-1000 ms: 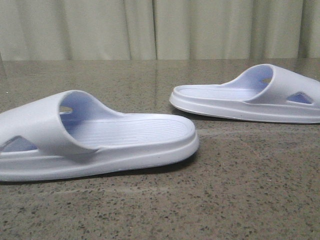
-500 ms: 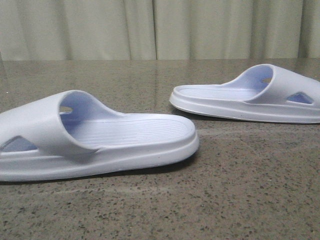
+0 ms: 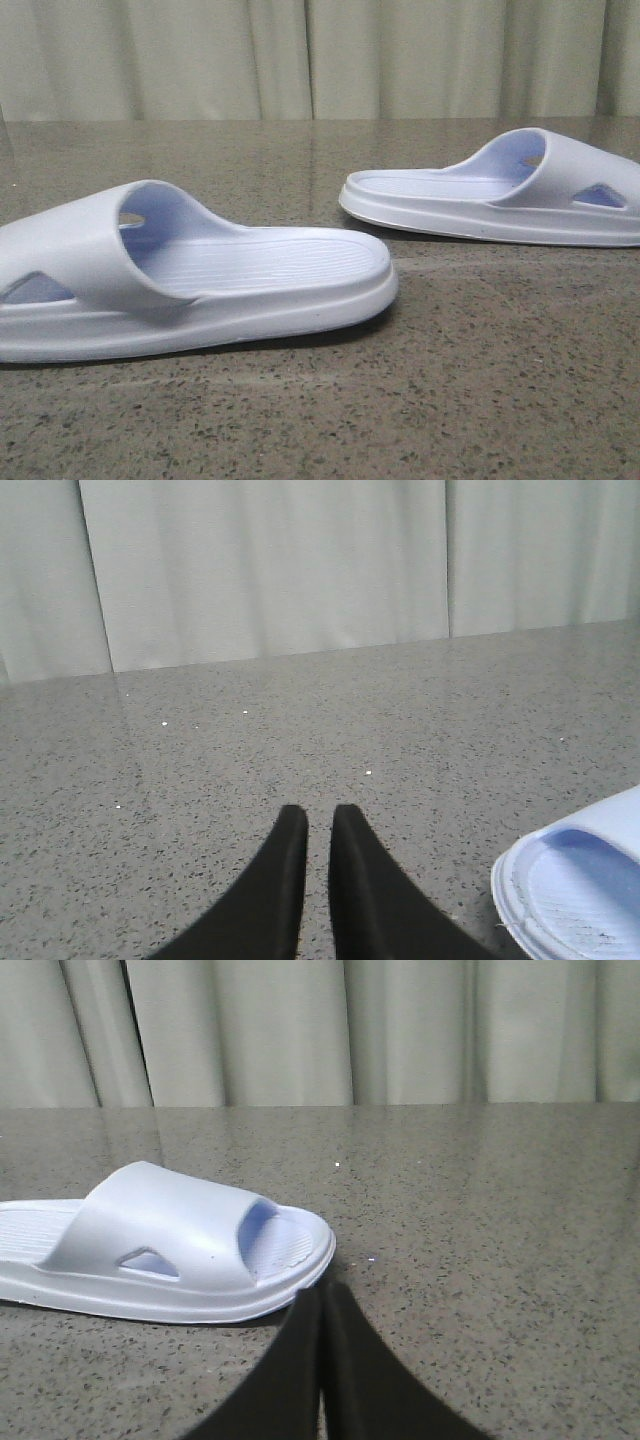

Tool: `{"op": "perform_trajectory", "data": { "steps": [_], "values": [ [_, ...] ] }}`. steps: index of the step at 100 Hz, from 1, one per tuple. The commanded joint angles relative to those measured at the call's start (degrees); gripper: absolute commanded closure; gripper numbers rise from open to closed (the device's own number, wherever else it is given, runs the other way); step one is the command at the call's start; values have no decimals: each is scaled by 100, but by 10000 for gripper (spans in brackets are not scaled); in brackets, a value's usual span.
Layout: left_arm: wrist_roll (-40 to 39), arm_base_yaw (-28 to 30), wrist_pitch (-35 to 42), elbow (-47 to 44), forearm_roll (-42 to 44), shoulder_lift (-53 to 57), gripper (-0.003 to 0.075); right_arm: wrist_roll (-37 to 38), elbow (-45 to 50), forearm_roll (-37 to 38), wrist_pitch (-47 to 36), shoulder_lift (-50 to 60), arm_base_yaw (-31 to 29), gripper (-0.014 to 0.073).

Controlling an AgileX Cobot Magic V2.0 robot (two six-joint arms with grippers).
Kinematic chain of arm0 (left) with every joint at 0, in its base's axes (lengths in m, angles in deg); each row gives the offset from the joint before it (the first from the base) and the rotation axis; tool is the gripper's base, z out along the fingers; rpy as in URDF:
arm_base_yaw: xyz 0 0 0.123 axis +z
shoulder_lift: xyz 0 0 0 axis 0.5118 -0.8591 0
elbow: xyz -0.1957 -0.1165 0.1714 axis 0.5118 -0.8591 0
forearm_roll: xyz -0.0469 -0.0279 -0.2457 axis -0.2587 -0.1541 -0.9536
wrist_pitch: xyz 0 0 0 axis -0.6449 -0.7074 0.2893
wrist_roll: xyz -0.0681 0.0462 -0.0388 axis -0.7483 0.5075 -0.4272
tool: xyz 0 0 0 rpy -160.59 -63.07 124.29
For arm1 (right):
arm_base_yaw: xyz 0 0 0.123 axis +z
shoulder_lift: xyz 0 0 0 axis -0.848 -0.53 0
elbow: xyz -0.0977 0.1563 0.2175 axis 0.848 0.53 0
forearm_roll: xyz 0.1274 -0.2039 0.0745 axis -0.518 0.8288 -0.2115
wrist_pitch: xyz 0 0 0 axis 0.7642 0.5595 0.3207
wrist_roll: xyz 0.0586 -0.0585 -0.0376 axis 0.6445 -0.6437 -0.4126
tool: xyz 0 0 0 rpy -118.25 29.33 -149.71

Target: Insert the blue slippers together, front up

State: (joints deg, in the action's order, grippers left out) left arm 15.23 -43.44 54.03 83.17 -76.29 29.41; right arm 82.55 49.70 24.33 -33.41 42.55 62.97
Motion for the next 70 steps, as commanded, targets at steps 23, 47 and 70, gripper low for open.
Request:
{"op": "perform_trajectory", "data": {
  "steps": [23, 47, 70],
  "values": [
    [-61, -52, 603, -40, -24, 163, 704, -72, 125, 5, -532, 105, -39, 701],
    [-61, -52, 747, -40, -37, 163, 704, -72, 125, 5, -983, 105, -39, 701],
    [-61, -52, 853, -40, -1079, 163, 705, 23, 75, 5, -1358, 105, -39, 700]
  ]
}}
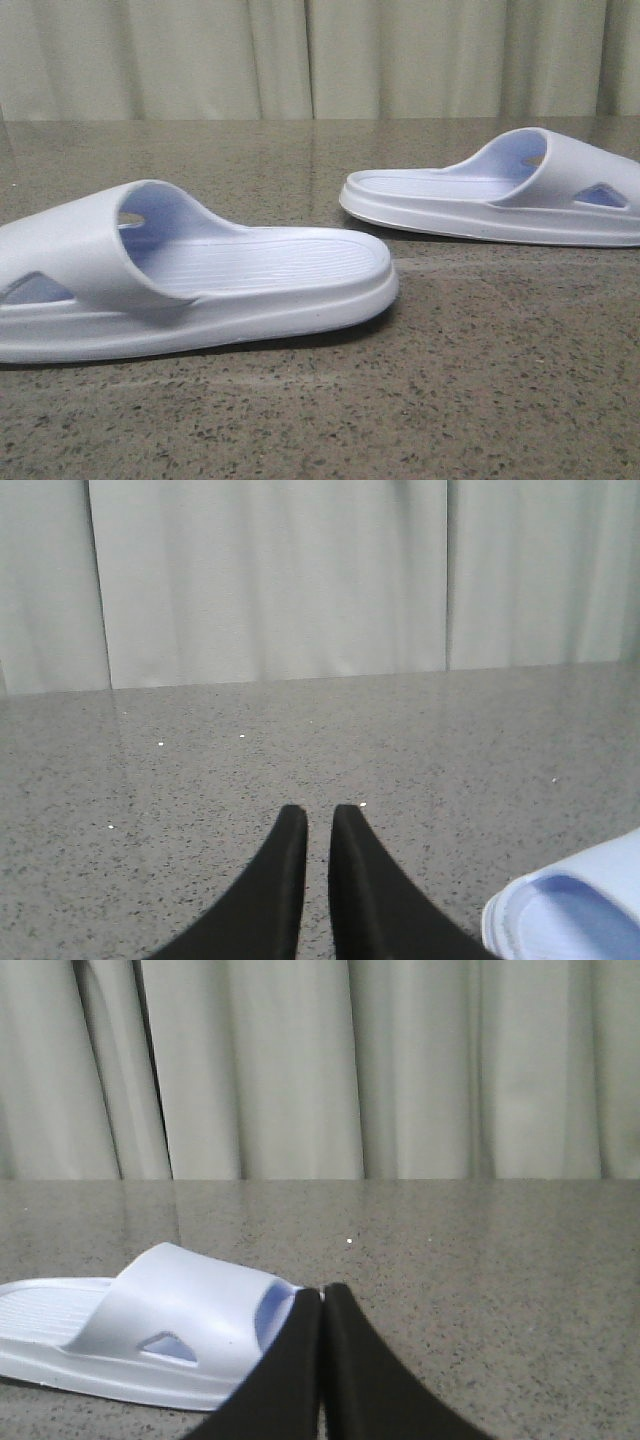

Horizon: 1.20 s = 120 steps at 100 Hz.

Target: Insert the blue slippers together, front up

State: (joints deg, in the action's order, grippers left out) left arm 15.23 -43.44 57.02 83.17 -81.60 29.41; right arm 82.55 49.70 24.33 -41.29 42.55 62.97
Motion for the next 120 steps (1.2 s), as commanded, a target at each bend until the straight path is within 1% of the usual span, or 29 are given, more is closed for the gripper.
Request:
{"op": "perform_trajectory", "data": {
  "steps": [1, 10, 20, 30, 36, 54, 68, 73, 82, 94, 114, 120],
  "values": [
    [-61, -52, 554, -40, -590, 163, 705, 25, 60, 5, -570, 105, -39, 700],
    [-61, -52, 650, -40, -1128, 163, 705, 125, -64, -42, -502, 105, -39, 700],
    [-61, -52, 721, 0, -1954, 163, 705, 125, -272, -225, -347, 105, -39, 700],
    [-61, -40, 476, 212, -2733, 150, 705, 125, -596, -315, -7, 105, -39, 700],
    [-61, -28, 220, 397, -2923, 69, 705, 125, -878, -315, 312, 90, -39, 700],
    [-61, -28, -434, 1184, -3156, -624, 705, 125, -1758, -315, 1260, -284, -39, 700],
    [-61, -28, -1219, 2021, -3180, -1707, 705, 125, -2553, -315, 2159, -942, -39, 700],
    [-61, -28, -1431, 2286, -3180, -2089, 705, 125, -2882, -315, 2543, -1238, -39, 700],
    [-61, -28, -1693, 2686, -3170, -2688, 705, 125, -3312, -315, 2981, -1674, -39, 685],
    [-61, -28, -1722, 2905, -3194, -3179, 705, 134, -3527, -373, 3090, -2048, -39, 671],
    [-61, -28, -1734, 2905, -3321, -3521, 703, 134, -3538, -825, 3158, -2410, -39, 669],
    [-61, -28, -1766, 2905, -3332, -3565, 692, 134, -3538, -896, 3158, -2472, -39, 642]
  ]
}}
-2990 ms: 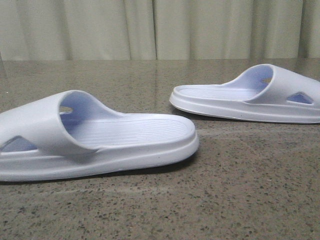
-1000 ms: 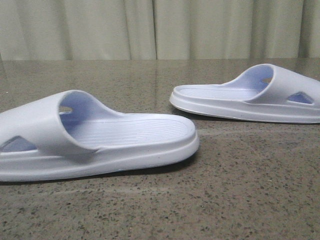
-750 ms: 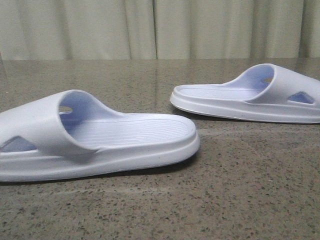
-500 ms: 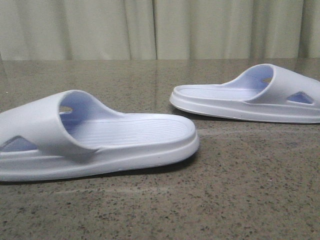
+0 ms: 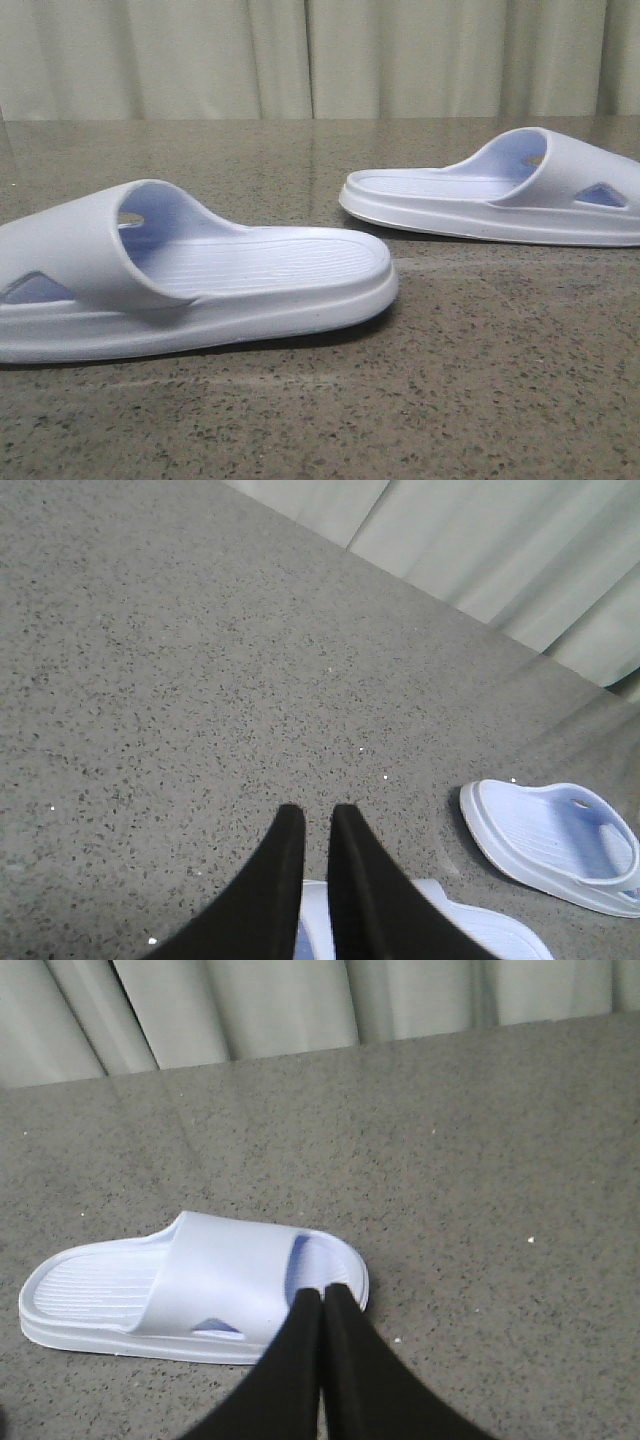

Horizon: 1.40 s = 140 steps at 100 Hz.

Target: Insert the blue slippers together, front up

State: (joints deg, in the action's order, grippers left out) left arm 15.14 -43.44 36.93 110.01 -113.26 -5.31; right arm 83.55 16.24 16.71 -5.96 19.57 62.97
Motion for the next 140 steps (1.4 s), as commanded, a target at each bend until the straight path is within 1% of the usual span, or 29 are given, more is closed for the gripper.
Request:
{"op": "perform_trajectory", "data": {
  "steps": [1, 7, 11, 13, 18, 19, 20, 25, 27, 30, 32, 37, 49, 64, 76, 100, 140],
  "values": [
    [-52, -28, 233, 221, -167, -97, 689, 34, -192, -145, -375, -175, -39, 636],
    [-52, -28, 231, 221, -167, -97, 640, 34, -192, -194, -375, -196, -39, 575],
    [-52, -28, 205, 221, -167, -97, 588, 34, -192, -203, -375, -223, -39, 494],
    [-52, -28, 204, 221, -167, -97, 568, 34, -192, -203, -375, -232, -39, 466],
    [-52, -28, 102, 221, -167, -97, 471, 34, -192, -222, -386, -258, -39, 346],
    [-52, -28, 86, 221, -167, -97, 458, 34, -192, -222, -386, -258, -39, 346],
    [-52, -28, 50, 221, -167, -97, 444, 34, -192, -222, -397, -258, -39, 315],
    [-52, -28, -59, 221, -167, -97, 329, 34, -192, -222, -472, -258, -39, 202],
    [-52, -28, -86, 221, -167, -97, 302, 34, -192, -222, -477, -258, -39, 179],
    [-52, -28, -89, 221, -177, -97, 241, 34, -192, -222, -517, -258, -39, 132],
    [-52, -28, -89, 221, -177, -97, 213, 34, -192, -222, -532, -258, -39, 118],
    [-52, -28, -112, 221, -188, -97, 176, 34, -192, -222, -592, -258, -39, 93],
    [-85, -28, -135, 221, -188, -97, 190, 34, -192, -222, -696, -258, -39, 96],
    [-986, -28, -18, -62, -177, -97, 192, 34, -192, -222, -707, -258, -39, 96],
    [-1248, -28, 76, -373, -177, -97, 192, 34, -192, -222, -707, -258, -39, 96],
    [-1354, -28, 140, -664, -227, -97, 192, 34, -192, -222, -715, -258, -39, 96],
    [-1354, -28, 77, -1060, -925, -97, 192, 34, -192, -222, -715, -258, -39, 96]
  ]
}}
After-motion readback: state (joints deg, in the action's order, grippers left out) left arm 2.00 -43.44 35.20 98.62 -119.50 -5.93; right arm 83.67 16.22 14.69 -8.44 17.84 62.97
